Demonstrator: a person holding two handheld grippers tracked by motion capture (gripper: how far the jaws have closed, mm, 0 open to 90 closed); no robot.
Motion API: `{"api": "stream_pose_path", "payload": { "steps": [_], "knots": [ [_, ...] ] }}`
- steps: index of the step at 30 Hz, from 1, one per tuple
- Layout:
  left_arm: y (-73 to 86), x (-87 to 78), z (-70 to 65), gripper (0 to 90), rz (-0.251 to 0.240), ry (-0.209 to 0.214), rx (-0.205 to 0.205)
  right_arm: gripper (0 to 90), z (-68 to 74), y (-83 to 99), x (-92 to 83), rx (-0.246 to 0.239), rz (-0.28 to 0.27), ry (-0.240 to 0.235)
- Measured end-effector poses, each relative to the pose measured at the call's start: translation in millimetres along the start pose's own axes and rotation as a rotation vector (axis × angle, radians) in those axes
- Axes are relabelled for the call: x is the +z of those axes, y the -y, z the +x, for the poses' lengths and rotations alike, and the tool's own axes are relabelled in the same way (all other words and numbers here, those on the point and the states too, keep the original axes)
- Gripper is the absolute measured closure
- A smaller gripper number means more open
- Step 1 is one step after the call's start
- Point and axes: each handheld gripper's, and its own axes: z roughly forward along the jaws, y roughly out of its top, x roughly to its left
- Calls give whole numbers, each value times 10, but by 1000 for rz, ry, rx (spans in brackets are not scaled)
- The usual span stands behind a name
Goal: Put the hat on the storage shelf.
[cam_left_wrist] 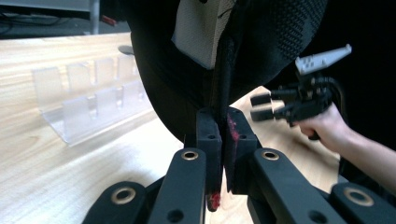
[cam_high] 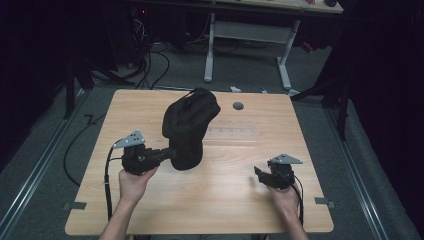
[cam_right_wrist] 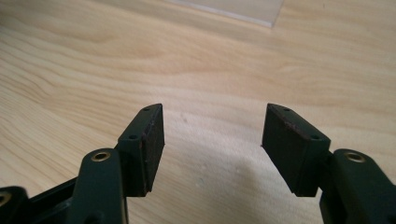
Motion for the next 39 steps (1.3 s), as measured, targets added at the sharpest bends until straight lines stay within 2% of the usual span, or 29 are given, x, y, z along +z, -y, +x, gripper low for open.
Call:
{"api": "stream_pose_path", "payload": {
  "steps": [3,7,8,11,14,22,30,39],
  "knots": [
    [-39,1,21,866,-8,-15,3,387,-7,63,37,-13,8,18],
    [-71,12,57,865,-8,-27,-7,380,-16,128,70,-6,10,31],
    [-100,21,77,865,-2,-35,-3,374,-7,145,87,-19,16,46],
    [-142,32,80,865,-3,-47,9,371,-13,157,91,-25,3,43],
    [-185,44,84,865,-9,-61,15,360,-29,157,91,-4,10,36],
    [-284,122,147,865,-14,-73,7,353,-34,159,93,0,10,39],
    [-405,211,178,865,-11,-117,29,350,-33,160,92,-2,11,41],
    [-565,290,233,865,-47,-153,50,351,-25,160,89,-4,10,45]
  ]
}}
